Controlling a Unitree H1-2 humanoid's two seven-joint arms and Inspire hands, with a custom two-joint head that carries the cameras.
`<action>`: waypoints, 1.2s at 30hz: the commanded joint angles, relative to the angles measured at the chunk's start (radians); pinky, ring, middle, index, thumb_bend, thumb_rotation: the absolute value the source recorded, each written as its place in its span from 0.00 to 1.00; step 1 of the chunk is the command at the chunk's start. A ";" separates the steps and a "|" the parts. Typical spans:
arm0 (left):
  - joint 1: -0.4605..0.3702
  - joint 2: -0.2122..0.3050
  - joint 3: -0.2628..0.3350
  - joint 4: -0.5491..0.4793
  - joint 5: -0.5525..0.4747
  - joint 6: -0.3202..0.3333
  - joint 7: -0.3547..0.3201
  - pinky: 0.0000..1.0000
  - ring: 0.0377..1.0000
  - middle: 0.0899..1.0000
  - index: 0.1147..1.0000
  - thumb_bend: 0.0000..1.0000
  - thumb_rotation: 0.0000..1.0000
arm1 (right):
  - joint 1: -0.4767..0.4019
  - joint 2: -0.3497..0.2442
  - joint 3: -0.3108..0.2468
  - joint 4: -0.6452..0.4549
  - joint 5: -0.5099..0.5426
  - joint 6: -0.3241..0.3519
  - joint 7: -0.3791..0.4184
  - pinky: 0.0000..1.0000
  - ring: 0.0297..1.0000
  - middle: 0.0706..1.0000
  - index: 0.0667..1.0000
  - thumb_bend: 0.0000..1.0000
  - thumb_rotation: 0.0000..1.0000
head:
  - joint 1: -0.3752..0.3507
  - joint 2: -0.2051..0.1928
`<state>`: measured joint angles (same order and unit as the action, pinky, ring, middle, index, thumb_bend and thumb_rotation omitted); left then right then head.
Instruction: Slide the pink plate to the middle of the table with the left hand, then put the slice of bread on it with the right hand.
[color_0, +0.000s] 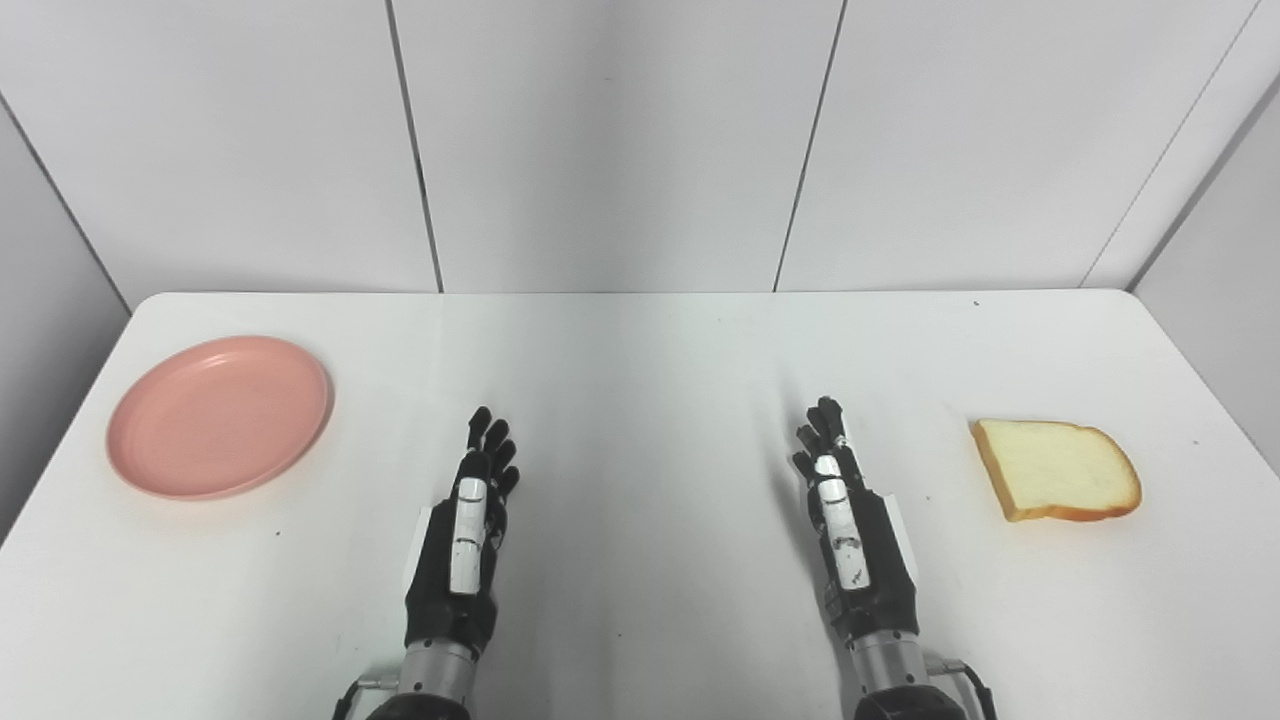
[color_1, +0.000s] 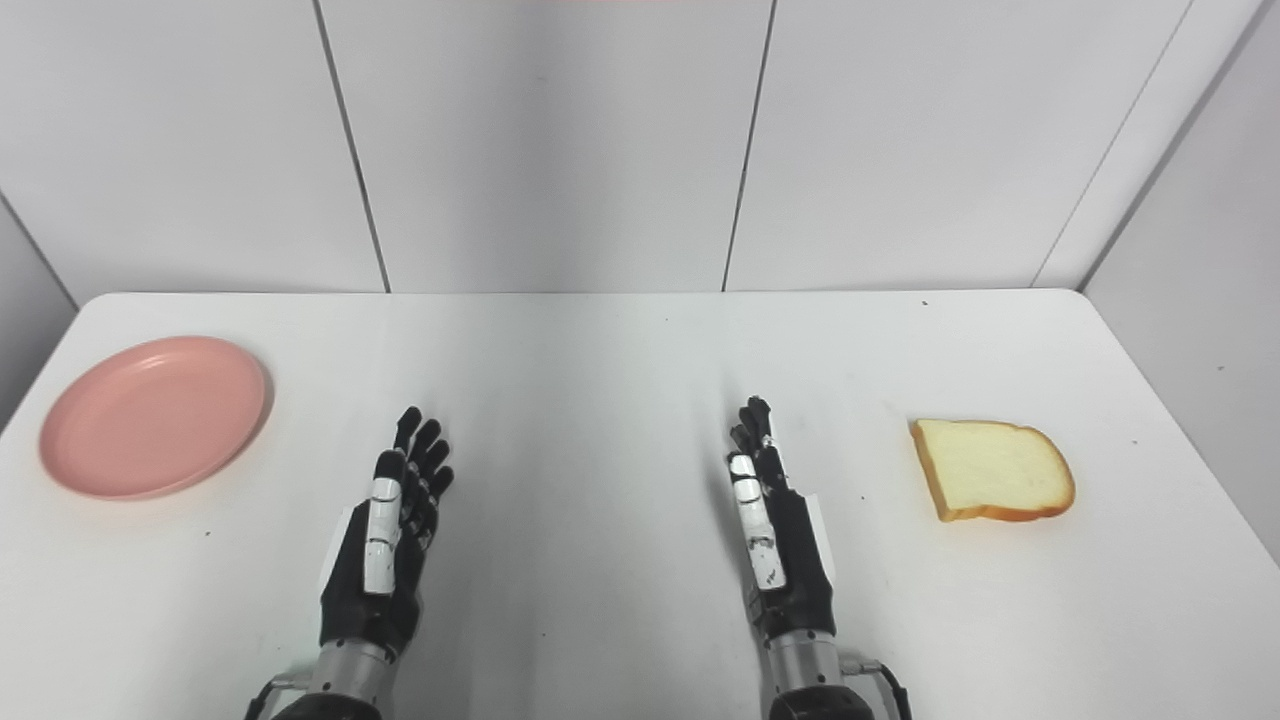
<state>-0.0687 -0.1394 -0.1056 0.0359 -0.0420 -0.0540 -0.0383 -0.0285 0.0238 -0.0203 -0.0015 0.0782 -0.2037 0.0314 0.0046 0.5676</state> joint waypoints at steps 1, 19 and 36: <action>0.009 -0.003 -0.011 -0.039 0.019 -0.005 0.005 1.00 1.00 1.00 1.00 0.69 1.00 | 0.002 0.004 0.002 -0.040 0.013 -0.017 0.005 1.00 1.00 1.00 1.00 0.57 0.88 | 0.007 0.020; 0.019 0.006 -0.028 -0.048 0.051 0.007 0.013 1.00 1.00 1.00 1.00 0.66 1.00 | -0.018 -0.039 0.023 -0.034 0.022 0.002 0.027 1.00 1.00 1.00 1.00 0.55 0.87 | 0.045 0.106; -0.093 -0.022 -0.009 0.098 0.006 -0.085 0.017 1.00 1.00 1.00 1.00 0.76 1.00 | -0.039 -0.126 -0.020 0.095 0.118 -0.090 0.123 1.00 1.00 1.00 1.00 0.60 0.89 | 0.400 -0.069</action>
<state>-0.1375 -0.1510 -0.1222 0.1333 -0.0242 -0.1007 -0.0165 -0.0845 -0.0935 -0.0291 0.0716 0.1831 -0.2413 0.1420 0.4048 0.4987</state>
